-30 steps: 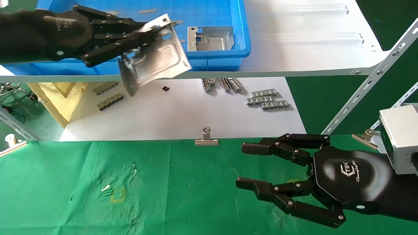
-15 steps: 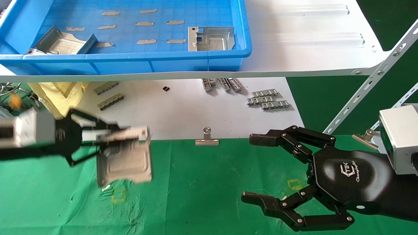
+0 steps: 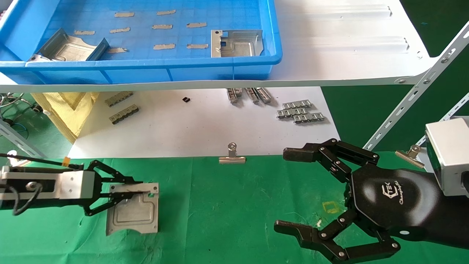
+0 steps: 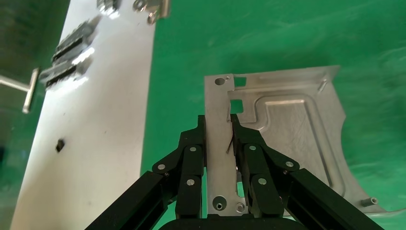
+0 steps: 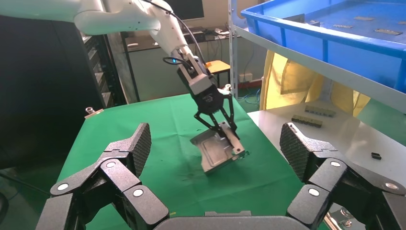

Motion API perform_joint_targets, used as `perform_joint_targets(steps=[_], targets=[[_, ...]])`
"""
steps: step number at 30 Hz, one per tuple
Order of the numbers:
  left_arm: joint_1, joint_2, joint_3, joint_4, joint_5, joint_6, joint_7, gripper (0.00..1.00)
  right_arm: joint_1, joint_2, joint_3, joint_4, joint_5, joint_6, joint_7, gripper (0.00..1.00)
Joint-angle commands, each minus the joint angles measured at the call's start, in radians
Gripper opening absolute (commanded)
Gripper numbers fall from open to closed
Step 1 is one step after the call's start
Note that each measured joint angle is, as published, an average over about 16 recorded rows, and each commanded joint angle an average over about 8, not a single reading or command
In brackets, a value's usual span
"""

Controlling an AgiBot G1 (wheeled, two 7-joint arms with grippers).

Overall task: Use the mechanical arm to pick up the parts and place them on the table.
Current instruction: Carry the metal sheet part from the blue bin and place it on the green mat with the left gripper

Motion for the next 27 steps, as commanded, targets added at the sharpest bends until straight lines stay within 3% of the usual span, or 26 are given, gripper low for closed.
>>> perform_joint_targets(steps=[1,3,4,18,27], targets=[[-0.003,0.015,0.003,0.035,0.007,-0.017,0.024,0.75,0.0,0.0,0.0,0.0,0.0,0.0,0.0,1.0],[-0.011,0.023,0.007,0.058,0.014,-0.016,0.037,0.96,0.0,0.0,0.0,0.0,0.0,0.0,0.0,1.0],[-0.015,0.026,0.009,0.067,0.017,-0.013,0.042,1.0,0.0,0.0,0.0,0.0,0.0,0.0,0.0,1.0],[-0.067,0.042,0.014,0.163,0.013,0.062,0.053,1.0,0.0,0.0,0.0,0.0,0.0,0.0,0.0,1.0],[-0.072,0.045,-0.031,0.231,-0.076,0.083,-0.145,1.0,0.0,0.0,0.0,0.0,0.0,0.0,0.0,1.0]])
